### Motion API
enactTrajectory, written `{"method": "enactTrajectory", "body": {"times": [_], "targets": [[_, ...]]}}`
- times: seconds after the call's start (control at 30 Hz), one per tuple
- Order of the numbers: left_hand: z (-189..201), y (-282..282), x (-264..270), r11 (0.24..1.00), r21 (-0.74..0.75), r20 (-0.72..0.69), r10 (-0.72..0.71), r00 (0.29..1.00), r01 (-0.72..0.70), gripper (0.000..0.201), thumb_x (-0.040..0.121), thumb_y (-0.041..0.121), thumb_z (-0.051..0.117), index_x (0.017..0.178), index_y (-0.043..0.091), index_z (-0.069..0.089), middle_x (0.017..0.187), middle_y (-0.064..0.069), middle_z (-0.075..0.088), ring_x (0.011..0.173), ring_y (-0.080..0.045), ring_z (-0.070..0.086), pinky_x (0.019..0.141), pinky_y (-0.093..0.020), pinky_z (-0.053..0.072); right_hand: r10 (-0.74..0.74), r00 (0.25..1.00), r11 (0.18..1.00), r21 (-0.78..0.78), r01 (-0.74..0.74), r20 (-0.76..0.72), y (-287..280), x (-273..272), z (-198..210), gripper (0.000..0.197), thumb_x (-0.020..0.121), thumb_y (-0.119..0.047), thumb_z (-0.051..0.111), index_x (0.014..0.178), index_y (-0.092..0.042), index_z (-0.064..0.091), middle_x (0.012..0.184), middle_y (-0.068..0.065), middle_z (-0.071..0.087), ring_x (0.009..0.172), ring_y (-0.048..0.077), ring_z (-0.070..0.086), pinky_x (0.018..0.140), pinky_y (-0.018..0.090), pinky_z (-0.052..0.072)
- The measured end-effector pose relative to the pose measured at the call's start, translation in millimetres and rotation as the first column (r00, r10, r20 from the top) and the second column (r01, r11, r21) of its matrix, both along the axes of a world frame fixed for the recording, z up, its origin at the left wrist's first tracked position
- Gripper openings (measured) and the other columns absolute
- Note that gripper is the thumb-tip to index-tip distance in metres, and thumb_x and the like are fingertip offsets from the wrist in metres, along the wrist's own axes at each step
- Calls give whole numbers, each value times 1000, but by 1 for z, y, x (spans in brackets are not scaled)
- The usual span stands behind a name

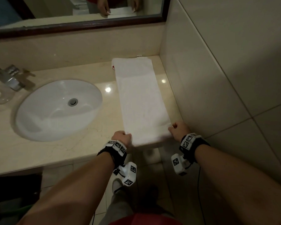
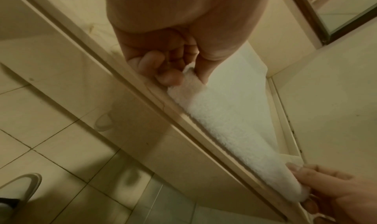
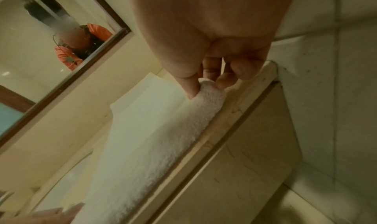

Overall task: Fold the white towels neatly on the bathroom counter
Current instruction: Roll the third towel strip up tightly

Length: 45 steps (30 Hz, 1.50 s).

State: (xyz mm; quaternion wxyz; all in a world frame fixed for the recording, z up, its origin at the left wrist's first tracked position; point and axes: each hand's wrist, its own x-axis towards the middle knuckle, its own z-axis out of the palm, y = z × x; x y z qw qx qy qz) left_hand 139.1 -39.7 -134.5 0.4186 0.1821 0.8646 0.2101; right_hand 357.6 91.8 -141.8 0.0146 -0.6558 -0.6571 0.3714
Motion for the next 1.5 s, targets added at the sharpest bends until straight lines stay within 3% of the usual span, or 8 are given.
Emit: {"method": "enactTrajectory", "body": {"times": [0.1, 0.27, 0.47, 0.67, 1.0, 1.2, 1.4, 1.5], "targets": [[2, -2, 3, 1000, -9, -7, -4, 1000, 4, 14, 80, 19, 61, 71, 10, 63, 71, -8, 61, 68, -28, 58, 66, -27, 51, 7, 1000, 1000, 18, -7, 21, -5, 1, -1, 16, 87, -23, 60, 78, -12, 56, 79, 6, 58, 75, 25, 54, 66, 26, 36], [6, -5, 3, 999, -16, -22, -41, 999, 40, 17, 80, 19, 62, 64, 14, 57, 69, -4, 58, 59, -18, 50, 48, -17, 33, 9, 1000, 999, 38, -10, 21, -6, 0, -3, 11, 86, -21, 62, 85, -13, 54, 86, 6, 60, 79, 25, 55, 67, 27, 38], [3, -10, 6, 984, -13, -205, -177, 962, 178, 14, 83, 22, 63, 88, 17, 50, 94, -4, 59, 81, -23, 54, 67, -29, 42, 160, 970, 965, 177, -192, 181, -10, 0, 1, 18, 83, -16, 62, 94, -16, 48, 102, 8, 51, 87, 26, 50, 73, 32, 43], [11, -3, 22, 845, -131, -510, -506, 696, 519, 13, 89, 21, 54, 101, 22, 57, 113, -3, 55, 106, -27, 49, 85, -35, 40, 545, 725, 702, 244, -670, 422, -30, -14, 3, 13, 86, -11, 57, 98, -17, 58, 107, 5, 52, 94, 24, 49, 72, 35, 47], [2, -19, 46, 590, -255, -624, -706, 335, 766, 38, 85, 39, 56, 121, 26, 57, 126, 0, 49, 115, -24, 43, 95, -38, 33, 664, 571, 551, 199, -810, 483, -55, -8, 10, 50, 76, -15, 66, 124, -17, 53, 118, 9, 52, 108, 30, 50, 80, 39, 44], [-2, -22, 41, 526, -310, -618, -744, 253, 792, 50, 81, 17, 61, 128, 24, 47, 133, -3, 44, 118, -26, 41, 97, -38, 31, 620, 580, 574, 199, -794, 528, -61, -10, 2, 60, 69, -7, 72, 124, -19, 51, 119, 8, 51, 106, 30, 50, 77, 38, 44], [-1, -23, 38, 490, -335, -626, -754, 199, 805, 49, 87, 10, 52, 134, 19, 42, 137, -7, 41, 122, -29, 40, 102, -39, 31, 581, 582, 569, 228, -790, 569, -57, -22, 4, 27, 75, -8, 65, 101, -14, 60, 99, 13, 57, 89, 35, 55, 65, 40, 45], [1, -24, 38, 492, -330, -623, -754, 206, 805, 46, 89, 11, 50, 134, 19, 42, 138, -6, 41, 122, -29, 40, 103, -38, 32, 603, 583, 567, 222, -793, 544, -55, -24, 8, 26, 82, -6, 56, 107, -14, 59, 105, 15, 55, 96, 36, 53, 71, 41, 43]]}}
